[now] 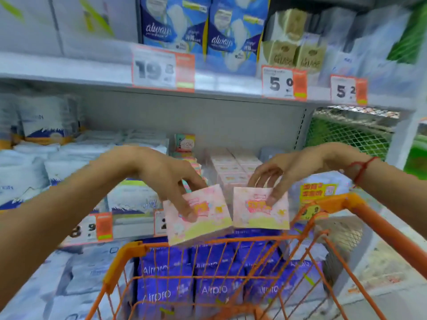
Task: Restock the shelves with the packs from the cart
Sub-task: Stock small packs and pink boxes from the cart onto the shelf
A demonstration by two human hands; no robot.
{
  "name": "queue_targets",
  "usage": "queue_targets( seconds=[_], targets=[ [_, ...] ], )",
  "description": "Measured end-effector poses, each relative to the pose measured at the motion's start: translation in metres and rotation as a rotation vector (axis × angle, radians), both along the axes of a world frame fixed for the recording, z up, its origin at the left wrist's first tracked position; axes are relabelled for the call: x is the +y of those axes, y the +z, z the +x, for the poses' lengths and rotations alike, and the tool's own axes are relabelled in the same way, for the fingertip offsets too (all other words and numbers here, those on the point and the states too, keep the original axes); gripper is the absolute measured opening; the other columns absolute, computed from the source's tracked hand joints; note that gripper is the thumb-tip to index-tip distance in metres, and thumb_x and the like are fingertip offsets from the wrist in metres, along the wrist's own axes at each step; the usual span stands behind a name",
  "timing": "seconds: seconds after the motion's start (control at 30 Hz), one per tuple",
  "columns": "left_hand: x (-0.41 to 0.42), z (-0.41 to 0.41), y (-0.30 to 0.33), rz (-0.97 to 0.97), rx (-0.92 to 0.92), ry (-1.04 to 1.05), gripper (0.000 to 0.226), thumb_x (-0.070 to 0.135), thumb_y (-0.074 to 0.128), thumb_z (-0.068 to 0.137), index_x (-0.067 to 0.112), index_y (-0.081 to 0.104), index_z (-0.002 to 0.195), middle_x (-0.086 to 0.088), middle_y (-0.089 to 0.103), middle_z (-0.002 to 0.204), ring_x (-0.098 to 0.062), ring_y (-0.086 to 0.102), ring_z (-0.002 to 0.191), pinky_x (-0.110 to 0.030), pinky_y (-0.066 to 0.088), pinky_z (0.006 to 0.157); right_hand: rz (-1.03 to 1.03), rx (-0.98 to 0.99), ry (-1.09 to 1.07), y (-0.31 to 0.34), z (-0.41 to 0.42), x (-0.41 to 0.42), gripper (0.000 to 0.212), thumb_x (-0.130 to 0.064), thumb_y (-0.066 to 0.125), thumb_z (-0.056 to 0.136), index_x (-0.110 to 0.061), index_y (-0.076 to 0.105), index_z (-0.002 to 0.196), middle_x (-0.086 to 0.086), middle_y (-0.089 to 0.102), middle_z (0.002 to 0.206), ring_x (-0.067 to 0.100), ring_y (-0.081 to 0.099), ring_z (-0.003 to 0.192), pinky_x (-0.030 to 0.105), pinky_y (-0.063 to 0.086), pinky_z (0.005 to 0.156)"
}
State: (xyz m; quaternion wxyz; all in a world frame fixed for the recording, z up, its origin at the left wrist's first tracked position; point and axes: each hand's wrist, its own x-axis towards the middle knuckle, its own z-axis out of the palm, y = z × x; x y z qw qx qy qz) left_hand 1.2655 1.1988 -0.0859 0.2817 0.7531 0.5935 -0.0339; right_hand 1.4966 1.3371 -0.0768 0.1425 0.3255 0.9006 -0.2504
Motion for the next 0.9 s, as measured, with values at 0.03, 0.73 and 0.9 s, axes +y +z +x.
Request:
queue_targets(
  seconds=[0.03, 0.73, 0.9],
  targets=[
    [0.001, -0.001, 0.003, 0.039, -0.008, 0.043, 0.044, 0.033, 0.077, 0.076, 0.031, 0.063, 0.117, 0.020, 0.068, 0.104, -0.010, 0.065, 0.102, -0.046, 0.049, 0.095, -0.050, 0.055, -0.027, 0.000, 0.002, 0.003, 0.041, -0.011, 0.076, 0.076, -0.024, 0.063, 0.112, -0.007, 0.070, 0.105, 0.015, 0.064, 0.099, 0.038, 0.049, 0.094],
    [0.278, -0.017, -0.053, 0.798, 0.668, 0.339, 0.054, 0.014, 0.054, 0.091, 0.014, 0.032, 0.140, -0.009, 0.041, 0.136, -0.028, 0.041, 0.125, -0.036, 0.040, 0.091, 0.839, 0.331, -0.428, -0.064, -0.062, 0.220, 0.037, -0.025, 0.063, 0.082, -0.019, 0.048, 0.115, 0.005, 0.053, 0.116, 0.025, 0.042, 0.115, 0.033, 0.041, 0.082],
    [0.322, -0.026, -0.074, 0.840, 0.602, 0.392, 0.069, 0.015, 0.059, 0.090, 0.010, 0.018, 0.145, -0.009, 0.052, 0.129, -0.028, 0.052, 0.118, -0.036, 0.044, 0.084, 0.830, 0.379, -0.435, -0.092, -0.088, 0.254, 0.027, -0.016, 0.054, 0.090, -0.018, 0.045, 0.116, 0.003, 0.052, 0.119, 0.023, 0.046, 0.114, 0.032, 0.040, 0.081]
  ],
)
